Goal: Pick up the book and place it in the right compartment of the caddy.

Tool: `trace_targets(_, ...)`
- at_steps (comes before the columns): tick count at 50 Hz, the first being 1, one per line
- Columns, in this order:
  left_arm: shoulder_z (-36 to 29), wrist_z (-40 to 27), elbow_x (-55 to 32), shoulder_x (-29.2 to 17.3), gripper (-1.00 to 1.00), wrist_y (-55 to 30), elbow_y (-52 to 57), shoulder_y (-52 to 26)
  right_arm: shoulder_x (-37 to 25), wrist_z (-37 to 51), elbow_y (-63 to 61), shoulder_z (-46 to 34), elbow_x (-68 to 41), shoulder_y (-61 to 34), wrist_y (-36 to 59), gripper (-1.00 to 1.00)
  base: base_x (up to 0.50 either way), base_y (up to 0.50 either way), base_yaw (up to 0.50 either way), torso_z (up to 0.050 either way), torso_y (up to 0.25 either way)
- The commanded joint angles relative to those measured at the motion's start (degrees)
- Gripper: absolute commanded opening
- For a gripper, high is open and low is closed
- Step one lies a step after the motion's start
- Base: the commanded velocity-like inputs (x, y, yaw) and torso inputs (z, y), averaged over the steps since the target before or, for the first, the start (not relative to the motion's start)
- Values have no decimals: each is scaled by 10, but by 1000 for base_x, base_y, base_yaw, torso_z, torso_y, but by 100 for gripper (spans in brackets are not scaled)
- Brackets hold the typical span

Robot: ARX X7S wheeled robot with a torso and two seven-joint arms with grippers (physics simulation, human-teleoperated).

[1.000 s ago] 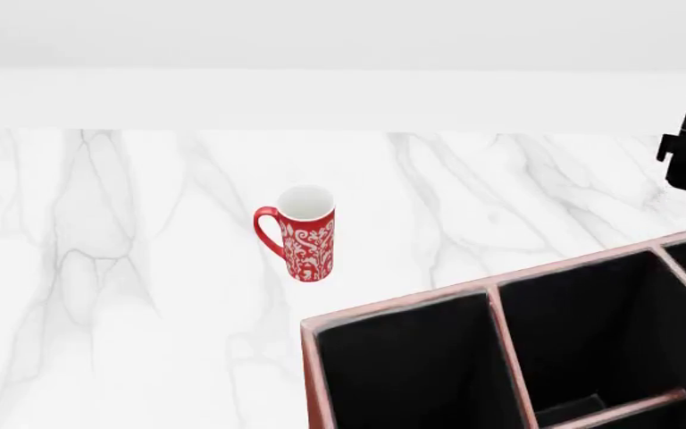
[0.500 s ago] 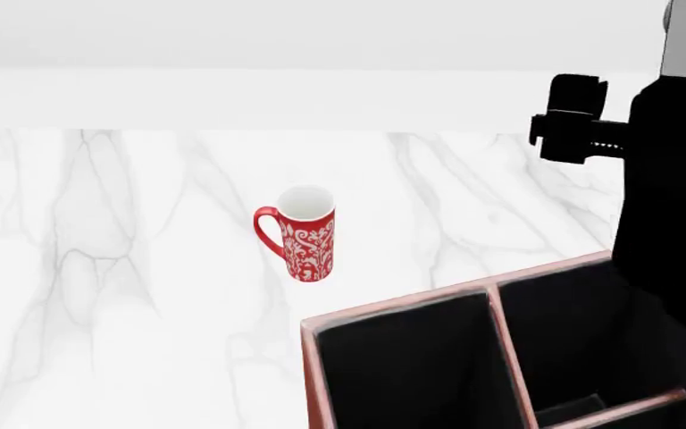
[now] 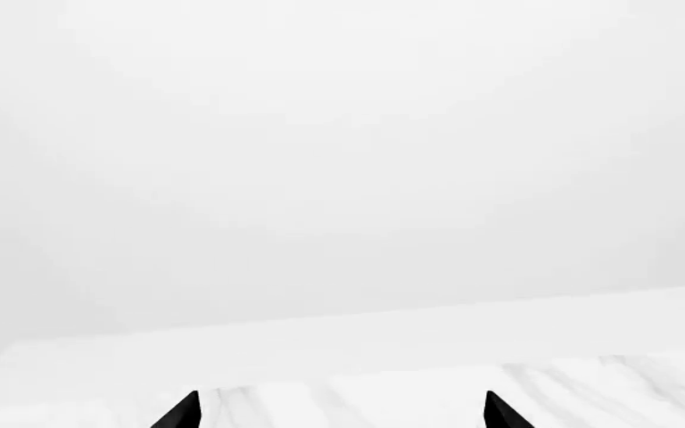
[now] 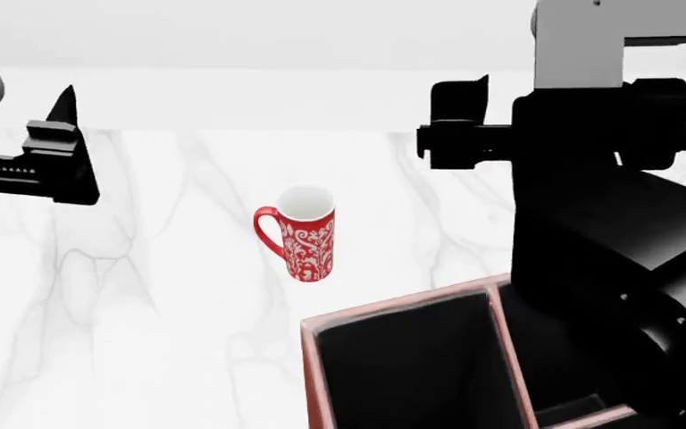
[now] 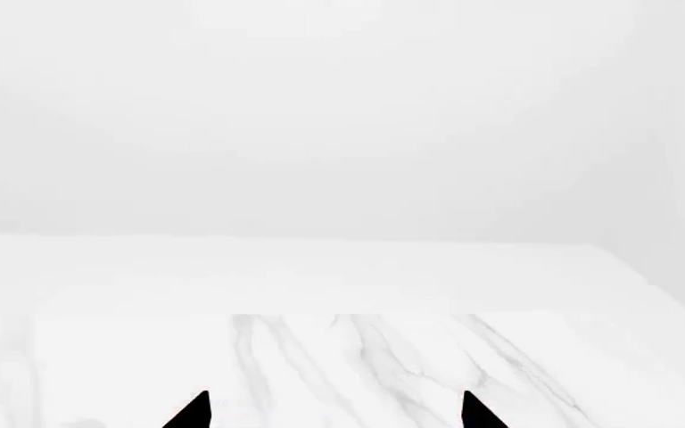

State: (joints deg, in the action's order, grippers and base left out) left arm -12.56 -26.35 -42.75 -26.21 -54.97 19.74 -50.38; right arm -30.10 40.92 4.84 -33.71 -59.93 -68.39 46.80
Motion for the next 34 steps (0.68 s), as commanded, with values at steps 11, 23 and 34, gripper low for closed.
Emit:
trace_targets(11, -54, 21, 6, 34, 100, -7, -40, -73, 18, 17, -49, -5, -23, 2, 16, 100, 0, 0, 0, 0, 0)
trace_targets(23, -58, 22, 4, 35, 100, -8, -39, -79, 22, 16, -53, -6, -28, -3, 20, 100, 0, 0, 0, 0, 0)
trace_targets(34, -62, 22, 1, 38, 100, -9, -38, -85, 22, 16, -57, -9, -30, -3, 22, 100, 0, 0, 0, 0, 0)
